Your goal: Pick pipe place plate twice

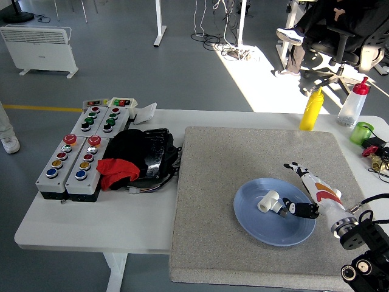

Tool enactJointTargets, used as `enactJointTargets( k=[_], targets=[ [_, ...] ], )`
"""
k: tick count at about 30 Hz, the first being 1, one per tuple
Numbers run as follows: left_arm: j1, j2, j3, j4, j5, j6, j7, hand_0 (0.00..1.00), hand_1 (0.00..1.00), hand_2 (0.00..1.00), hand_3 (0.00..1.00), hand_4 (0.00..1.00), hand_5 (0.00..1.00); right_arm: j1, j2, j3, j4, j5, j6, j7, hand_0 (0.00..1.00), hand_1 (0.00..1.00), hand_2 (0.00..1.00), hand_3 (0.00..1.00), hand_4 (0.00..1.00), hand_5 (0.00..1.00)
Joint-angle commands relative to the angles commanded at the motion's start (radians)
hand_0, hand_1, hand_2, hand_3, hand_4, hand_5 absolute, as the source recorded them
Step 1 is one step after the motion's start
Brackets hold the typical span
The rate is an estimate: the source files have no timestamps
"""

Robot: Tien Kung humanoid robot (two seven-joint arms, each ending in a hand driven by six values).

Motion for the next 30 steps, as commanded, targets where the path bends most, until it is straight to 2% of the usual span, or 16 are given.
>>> enactJointTargets(
  k=[4,9,13,15,20,30],
  targets=[
    [0.000,0.000,-0.001,0.000,0.001,0.000,0.000,0.650,0.613,0.607,0.604,0.296,0.998,-0.013,-0.006,0.073,0.004,0.006,-0.003,0.005,0.998,0.918,0.995,0.913,0.762,0.241],
    [-0.001,0.000,-0.001,0.000,0.001,0.000,0.001,0.650,0.612,0.607,0.604,0.297,0.998,-0.032,-0.027,0.180,-0.034,0.007,0.062,-0.035,0.998,0.920,0.986,0.899,0.750,0.238],
    [-0.001,-0.001,-0.001,0.000,0.003,0.000,0.003,0.651,0.613,0.607,0.604,0.296,0.998,-0.052,-0.044,0.233,-0.059,-0.004,0.155,-0.088,0.998,0.920,0.978,0.888,0.739,0.229],
    [0.000,-0.001,0.000,0.000,0.001,0.001,0.002,0.651,0.613,0.607,0.604,0.296,0.998,-0.066,-0.051,0.251,-0.069,0.003,0.177,-0.092,0.998,0.920,0.978,0.888,0.739,0.229],
    [0.003,-0.003,-0.004,-0.001,0.008,0.000,0.004,0.651,0.613,0.606,0.604,0.296,0.998,-0.088,-0.061,0.278,-0.077,0.030,0.199,-0.074,0.998,0.920,0.977,0.884,0.732,0.231],
    [0.008,-0.005,-0.008,-0.003,0.022,-0.003,0.005,0.651,0.613,0.607,0.604,0.296,0.998,-0.088,-0.058,0.260,-0.090,0.062,0.217,-0.048,0.998,0.920,0.974,0.879,0.732,0.240]
  ],
)
